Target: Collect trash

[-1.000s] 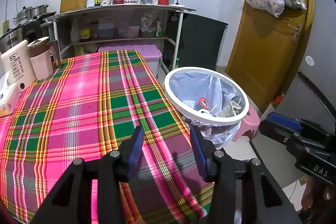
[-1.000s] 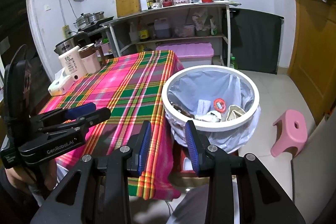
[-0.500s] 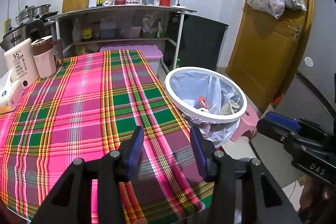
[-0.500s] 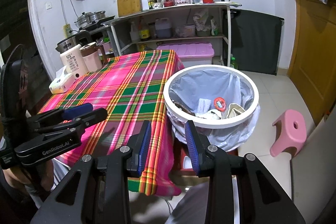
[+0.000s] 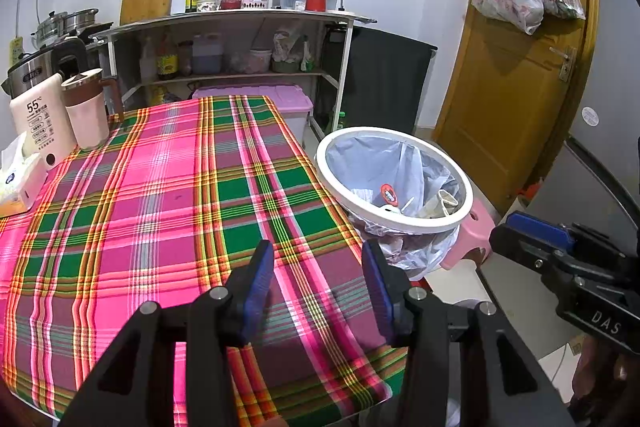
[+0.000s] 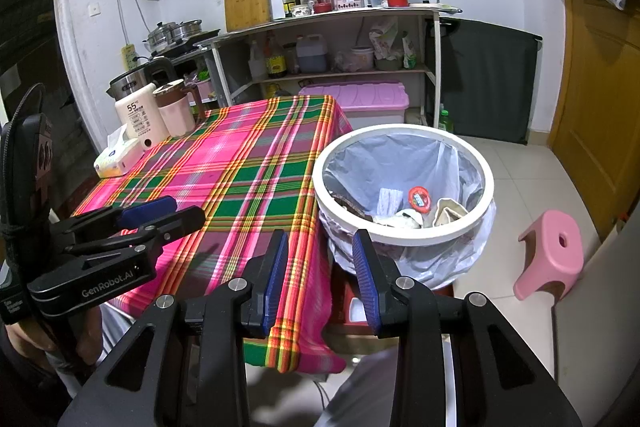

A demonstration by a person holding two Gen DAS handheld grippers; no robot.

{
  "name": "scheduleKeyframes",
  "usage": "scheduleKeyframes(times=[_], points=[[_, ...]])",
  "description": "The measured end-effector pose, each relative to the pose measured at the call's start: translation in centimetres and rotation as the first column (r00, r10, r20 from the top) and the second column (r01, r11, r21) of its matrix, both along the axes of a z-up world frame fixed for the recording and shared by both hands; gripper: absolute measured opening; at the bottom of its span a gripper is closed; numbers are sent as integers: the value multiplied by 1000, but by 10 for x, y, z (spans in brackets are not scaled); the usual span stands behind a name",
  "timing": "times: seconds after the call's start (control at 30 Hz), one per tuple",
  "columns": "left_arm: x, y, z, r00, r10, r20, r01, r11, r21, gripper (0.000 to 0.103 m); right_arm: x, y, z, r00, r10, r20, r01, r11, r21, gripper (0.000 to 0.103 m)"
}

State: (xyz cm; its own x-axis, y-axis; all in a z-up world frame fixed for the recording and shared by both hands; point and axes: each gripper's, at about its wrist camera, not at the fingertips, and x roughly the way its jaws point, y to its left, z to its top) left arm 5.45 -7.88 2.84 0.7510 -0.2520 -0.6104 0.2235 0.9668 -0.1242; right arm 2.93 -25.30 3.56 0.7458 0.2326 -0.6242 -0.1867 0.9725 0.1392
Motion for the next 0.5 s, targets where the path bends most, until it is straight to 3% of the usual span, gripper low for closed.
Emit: scheduleKeyframes(times=[0.5], points=[[-2,3,1,1000,4,2,-4,1000,5,47,-3,1,0,1000,2,-1,-2,1000,-1,35]])
